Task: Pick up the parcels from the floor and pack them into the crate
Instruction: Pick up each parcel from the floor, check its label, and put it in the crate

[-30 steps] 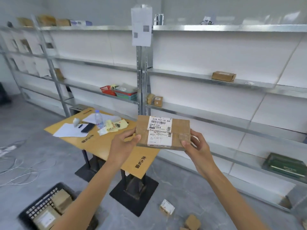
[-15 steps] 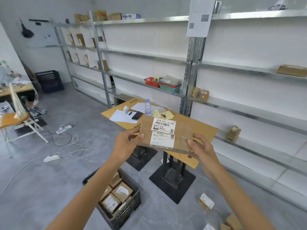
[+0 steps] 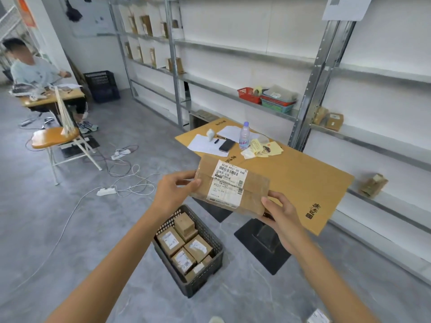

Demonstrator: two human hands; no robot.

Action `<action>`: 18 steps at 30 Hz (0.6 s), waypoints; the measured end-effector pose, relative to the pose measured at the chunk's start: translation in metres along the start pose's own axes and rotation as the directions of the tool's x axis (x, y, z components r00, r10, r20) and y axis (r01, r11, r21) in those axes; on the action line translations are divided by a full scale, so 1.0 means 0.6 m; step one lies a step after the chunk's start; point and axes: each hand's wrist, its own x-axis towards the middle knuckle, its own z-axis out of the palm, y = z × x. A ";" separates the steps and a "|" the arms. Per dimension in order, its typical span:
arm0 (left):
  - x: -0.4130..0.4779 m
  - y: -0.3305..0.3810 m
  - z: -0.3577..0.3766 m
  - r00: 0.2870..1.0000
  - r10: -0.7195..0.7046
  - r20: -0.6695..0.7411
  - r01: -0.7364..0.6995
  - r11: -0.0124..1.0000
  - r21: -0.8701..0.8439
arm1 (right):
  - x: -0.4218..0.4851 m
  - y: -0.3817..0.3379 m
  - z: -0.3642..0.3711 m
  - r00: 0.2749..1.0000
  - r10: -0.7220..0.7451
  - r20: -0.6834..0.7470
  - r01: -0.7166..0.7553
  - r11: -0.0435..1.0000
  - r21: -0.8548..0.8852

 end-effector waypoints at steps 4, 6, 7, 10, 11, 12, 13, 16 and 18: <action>0.064 -0.042 -0.014 0.997 -0.081 -0.005 0.081 0.996 -0.026 | 0.067 0.031 0.040 0.999 0.047 -0.009 -0.046 0.998 0.039; 0.109 -0.067 -0.020 0.995 -0.103 0.000 0.103 0.995 -0.006 | 0.112 0.043 0.061 0.998 0.060 -0.026 -0.059 0.997 0.044; 0.134 -0.079 -0.023 0.993 -0.117 0.001 0.117 0.993 0.008 | 0.137 0.048 0.073 0.997 0.065 -0.033 -0.064 0.997 0.043; 0.209 -0.112 -0.031 0.987 -0.157 0.022 0.155 0.986 0.053 | 0.206 0.055 0.109 0.995 0.085 -0.059 -0.083 0.996 0.036; 0.234 -0.122 -0.032 0.986 -0.166 0.032 0.164 0.984 0.070 | 0.227 0.058 0.120 0.994 0.096 -0.061 -0.094 0.995 0.034; 0.257 -0.134 -0.035 0.984 -0.175 0.040 0.171 0.981 0.087 | 0.248 0.060 0.130 0.993 0.105 -0.060 -0.103 0.994 0.031; 0.280 -0.145 -0.038 0.982 -0.186 0.044 0.181 0.979 0.099 | 0.268 0.061 0.139 0.992 0.110 -0.060 -0.109 0.994 0.025; 0.338 -0.179 -0.050 0.974 -0.217 0.066 0.207 0.970 0.131 | 0.320 0.062 0.164 0.990 0.123 -0.069 -0.122 0.992 0.021; 0.370 -0.200 -0.059 0.968 -0.236 0.087 0.225 0.966 0.126 | 0.346 0.064 0.183 0.988 0.131 -0.082 -0.130 0.991 0.019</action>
